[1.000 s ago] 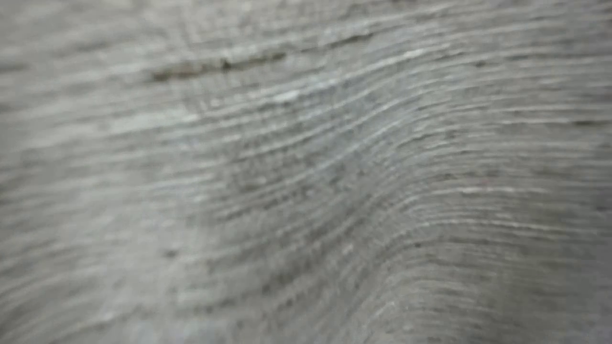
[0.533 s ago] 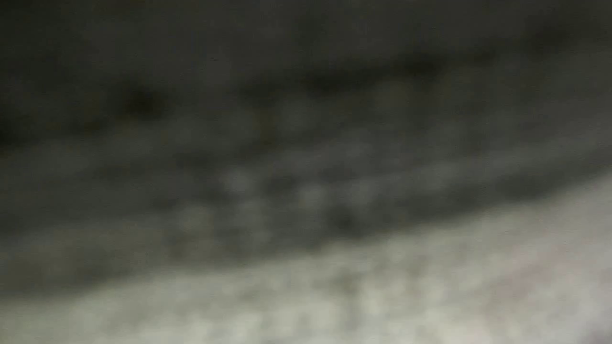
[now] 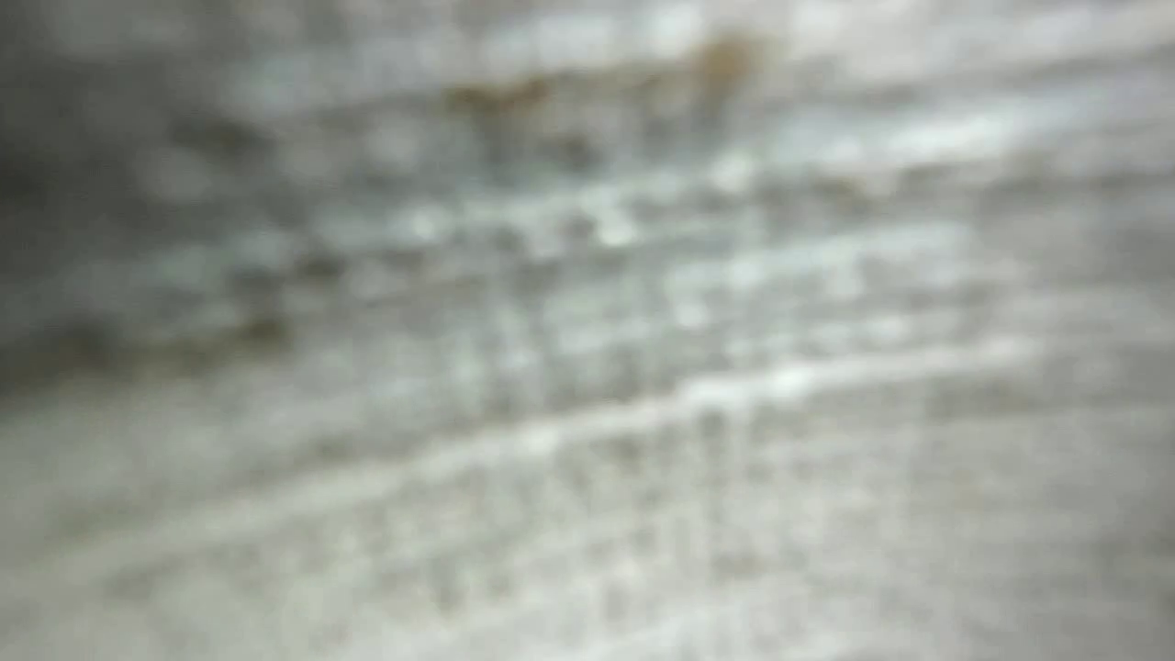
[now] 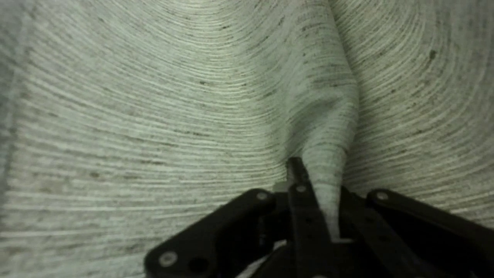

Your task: Slide the curtain to the left

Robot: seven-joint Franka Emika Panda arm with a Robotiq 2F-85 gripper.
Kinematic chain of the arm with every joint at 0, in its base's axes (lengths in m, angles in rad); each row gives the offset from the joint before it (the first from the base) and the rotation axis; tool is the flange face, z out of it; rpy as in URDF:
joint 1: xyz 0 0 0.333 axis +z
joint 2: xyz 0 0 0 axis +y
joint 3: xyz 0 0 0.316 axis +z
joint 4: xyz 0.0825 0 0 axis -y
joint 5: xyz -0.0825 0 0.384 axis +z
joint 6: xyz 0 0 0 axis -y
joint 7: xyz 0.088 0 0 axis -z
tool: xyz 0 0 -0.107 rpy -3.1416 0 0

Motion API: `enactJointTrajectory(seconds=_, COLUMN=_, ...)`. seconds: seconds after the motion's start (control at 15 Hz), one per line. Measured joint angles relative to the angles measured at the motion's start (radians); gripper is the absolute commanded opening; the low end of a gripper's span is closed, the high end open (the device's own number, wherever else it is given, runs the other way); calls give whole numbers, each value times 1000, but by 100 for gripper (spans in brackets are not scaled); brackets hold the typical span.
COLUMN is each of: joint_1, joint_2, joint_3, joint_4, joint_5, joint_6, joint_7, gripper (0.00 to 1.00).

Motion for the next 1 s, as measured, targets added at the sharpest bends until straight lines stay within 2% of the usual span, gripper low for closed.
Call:
enactJointTrajectory(seconds=0.6, joint_1=-41, joint_2=3, joint_3=-68, joint_4=-22, joint_5=10, joint_6=0, joint_7=-10, gripper=0)
enactJointTrajectory(seconds=1.0, joint_1=-86, joint_2=10, joint_3=-80, joint_4=-24, joint_5=-49, joint_6=2, joint_7=11, gripper=0)
